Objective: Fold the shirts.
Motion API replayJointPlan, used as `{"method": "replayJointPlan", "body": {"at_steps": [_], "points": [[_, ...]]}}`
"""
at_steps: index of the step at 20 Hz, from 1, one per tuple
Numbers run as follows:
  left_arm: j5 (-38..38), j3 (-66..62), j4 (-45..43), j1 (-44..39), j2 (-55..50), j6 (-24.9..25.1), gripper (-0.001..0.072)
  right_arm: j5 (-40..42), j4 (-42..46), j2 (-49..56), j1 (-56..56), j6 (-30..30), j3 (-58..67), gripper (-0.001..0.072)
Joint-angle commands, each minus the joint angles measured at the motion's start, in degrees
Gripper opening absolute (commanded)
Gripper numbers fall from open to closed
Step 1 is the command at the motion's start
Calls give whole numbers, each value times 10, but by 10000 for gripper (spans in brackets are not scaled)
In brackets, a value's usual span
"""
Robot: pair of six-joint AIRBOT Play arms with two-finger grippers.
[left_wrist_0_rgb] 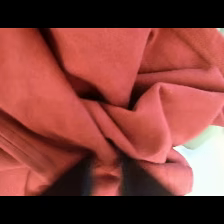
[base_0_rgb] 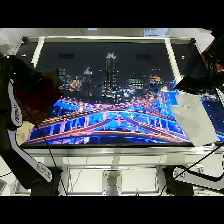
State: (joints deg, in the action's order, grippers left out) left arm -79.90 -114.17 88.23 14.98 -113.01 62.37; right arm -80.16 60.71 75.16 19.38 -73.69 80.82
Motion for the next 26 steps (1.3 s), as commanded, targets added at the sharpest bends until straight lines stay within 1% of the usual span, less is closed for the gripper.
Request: {"method": "replayJointPlan", "body": {"at_steps": [1,4,5,8,11,12,15,18,19,23,26], "points": [[-2,-1,10,0,-8,19,12,-1,-9,0,0,0,0,387],[-9,-2,12,-1,0,26,11,-2,-19,0,-1,0,0,387],[-8,-2,22,-3,7,40,11,-2,-20,0,-2,0,0,387],[-3,-23,67,-16,40,98,10,-4,-29,0,-2,0,0,387],[35,-27,153,-52,103,148,10,-26,-29,0,-2,0,0,387],[43,-27,179,-73,127,174,10,-25,-29,0,-2,0,0,387],[31,-27,228,-164,181,234,10,-26,-27,0,-2,0,0,387],[2,-26,232,-297,201,267,9,-27,-27,0,-2,0,0,387],[5,-23,231,-346,200,273,9,-26,-27,0,-2,0,0,387],[68,10,225,-505,183,276,9,-25,-26,0,-2,1,0,387],[96,13,214,-577,135,274,15,-22,-24,0,-2,1,0,387]]}}
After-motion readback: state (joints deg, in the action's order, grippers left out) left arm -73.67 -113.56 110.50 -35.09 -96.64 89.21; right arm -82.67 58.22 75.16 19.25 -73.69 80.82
